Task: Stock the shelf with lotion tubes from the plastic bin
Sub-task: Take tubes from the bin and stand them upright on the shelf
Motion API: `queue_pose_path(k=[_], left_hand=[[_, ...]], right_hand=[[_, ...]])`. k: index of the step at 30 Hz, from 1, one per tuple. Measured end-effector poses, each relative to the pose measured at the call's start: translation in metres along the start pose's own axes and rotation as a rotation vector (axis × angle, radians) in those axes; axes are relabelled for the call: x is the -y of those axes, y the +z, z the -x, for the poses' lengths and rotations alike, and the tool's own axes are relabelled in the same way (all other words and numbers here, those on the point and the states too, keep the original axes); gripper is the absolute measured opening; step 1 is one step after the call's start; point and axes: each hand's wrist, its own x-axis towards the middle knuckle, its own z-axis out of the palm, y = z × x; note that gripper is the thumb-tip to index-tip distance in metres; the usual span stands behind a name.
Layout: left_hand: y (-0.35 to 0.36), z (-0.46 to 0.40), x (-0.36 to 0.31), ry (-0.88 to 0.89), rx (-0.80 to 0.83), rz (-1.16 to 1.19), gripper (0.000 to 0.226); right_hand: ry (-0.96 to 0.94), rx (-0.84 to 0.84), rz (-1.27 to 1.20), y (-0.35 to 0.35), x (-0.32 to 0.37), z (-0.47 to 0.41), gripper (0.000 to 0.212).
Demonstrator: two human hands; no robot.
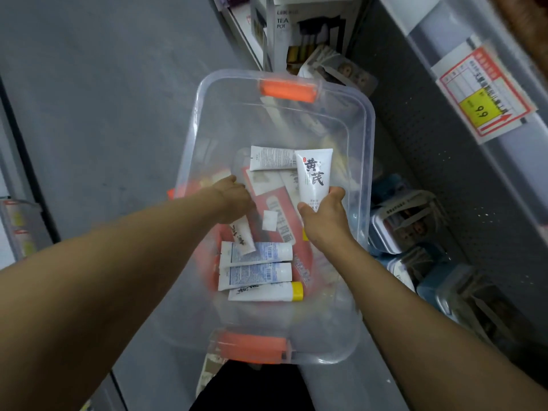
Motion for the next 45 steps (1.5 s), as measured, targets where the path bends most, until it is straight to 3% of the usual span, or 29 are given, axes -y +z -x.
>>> queue_pose_path(k=[10, 13, 16, 18, 23, 28, 32, 36, 45], left_hand=[[-0.061, 0.091, -0.014, -0.341, -0.223, 0.935, 0.038], [-0.086, 0.124, -0.021, -0.402, -0.282, 1.442, 0.028], [-0.11, 0.158, -0.026, -0.383, -0.298, 1.979, 0.031], [-0.126, 0.183, -0.029, -0.286, -0.294, 2.121, 0.031], [-0.167, 0.243, -0.031, -0.037, -0.398, 1.987, 0.042], [-0.21, 0.295, -0.045, 0.098, -0.556, 1.885, 0.042], [-0.24, 0.328, -0.063, 0.23, -0.668, 1.728, 0.055], [-0.263, 0.348, -0.083, 0.264, -0.729, 1.535, 0.045], [-0.319, 0.365, -0.151, 0.385, -0.77, 1.436, 0.045]], right_hand=[[-0.078, -0.146, -0.013, -0.039, 0.055, 0.073, 0.041], [-0.119, -0.21, -0.044, -0.056, 0.07, 0.103, 0.037], [-0.178, -0.265, -0.086, -0.074, 0.086, 0.135, 0.031], [-0.218, -0.304, -0.115, -0.085, 0.097, 0.158, 0.035], [-0.303, -0.458, -0.177, -0.113, 0.12, 0.211, 0.049], [-0.374, -0.584, -0.255, -0.138, 0.138, 0.269, 0.045], [-0.389, -0.681, -0.301, -0.158, 0.145, 0.315, 0.047], [-0.384, -0.778, -0.307, -0.181, 0.141, 0.354, 0.052], [-0.302, -0.989, -0.3, -0.244, 0.096, 0.423, 0.046]])
